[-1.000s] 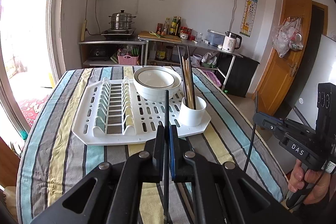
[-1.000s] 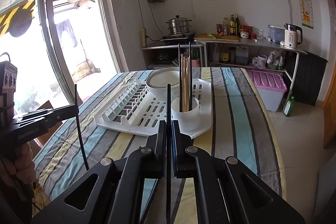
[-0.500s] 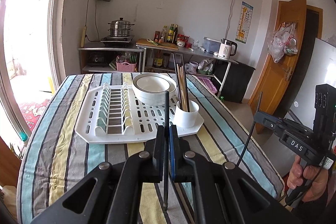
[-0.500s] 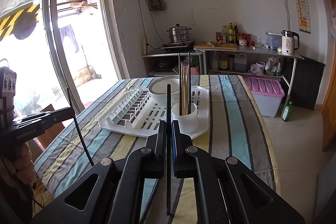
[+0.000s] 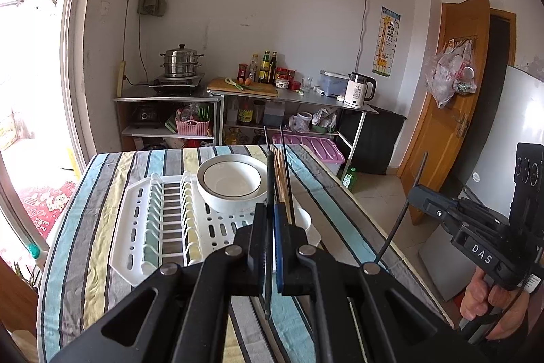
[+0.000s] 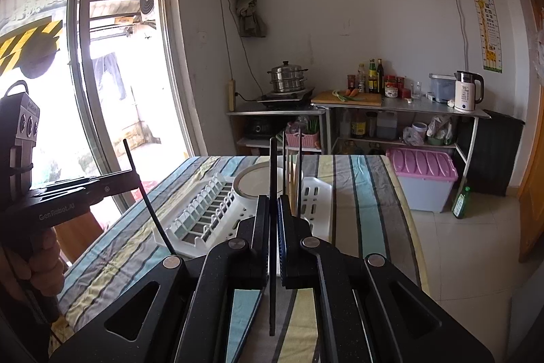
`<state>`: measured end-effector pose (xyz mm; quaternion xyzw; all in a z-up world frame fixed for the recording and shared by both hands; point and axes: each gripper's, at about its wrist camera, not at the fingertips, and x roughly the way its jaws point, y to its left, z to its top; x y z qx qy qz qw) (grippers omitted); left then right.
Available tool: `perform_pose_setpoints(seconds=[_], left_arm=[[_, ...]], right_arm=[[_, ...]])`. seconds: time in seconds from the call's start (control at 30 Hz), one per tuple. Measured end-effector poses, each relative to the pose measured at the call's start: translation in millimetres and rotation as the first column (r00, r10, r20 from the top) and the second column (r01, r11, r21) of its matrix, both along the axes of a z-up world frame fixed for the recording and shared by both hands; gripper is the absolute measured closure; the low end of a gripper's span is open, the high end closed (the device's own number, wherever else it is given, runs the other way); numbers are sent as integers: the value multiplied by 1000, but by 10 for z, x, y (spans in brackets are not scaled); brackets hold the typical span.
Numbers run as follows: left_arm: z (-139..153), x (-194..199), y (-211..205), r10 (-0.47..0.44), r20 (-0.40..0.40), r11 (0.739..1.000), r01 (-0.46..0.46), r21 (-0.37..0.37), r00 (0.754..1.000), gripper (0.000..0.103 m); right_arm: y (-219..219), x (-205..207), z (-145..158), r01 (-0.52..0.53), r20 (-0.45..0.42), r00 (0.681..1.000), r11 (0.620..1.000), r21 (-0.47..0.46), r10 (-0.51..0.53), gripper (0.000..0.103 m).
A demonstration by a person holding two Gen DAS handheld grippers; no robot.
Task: Organize utensils
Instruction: 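Carry the dark chopstick over the white cup with the left tool while the right tool carries its own, then drop the chopstick into the white cup with the left tool while the right tool releases its own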
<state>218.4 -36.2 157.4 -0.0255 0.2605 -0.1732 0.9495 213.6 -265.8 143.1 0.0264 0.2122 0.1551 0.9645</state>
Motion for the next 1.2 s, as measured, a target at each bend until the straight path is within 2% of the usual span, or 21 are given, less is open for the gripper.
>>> perform_pose_setpoints(seconds=[0.27,0.6,0.87,1.2], left_arm=[[267,412,-254,-34,24,999,34,-7,999,99],[336,850,-415,-49,36,998,49,-24,998,99],[191,1107,-502,-57,5,998,57,-21,998,99],[-163,1417,-533,-51,-86,999,51,-7,995,99]], right_arm=[[4,356,218,2,40,999,1000,22,-3,99],[-53,766,285,13,52,999,999,50,-15,99],[-22,1039,199,16,41,999,999,52,-18,99],[-14,1399,-169,30,-54,998,999,33,-28,99]])
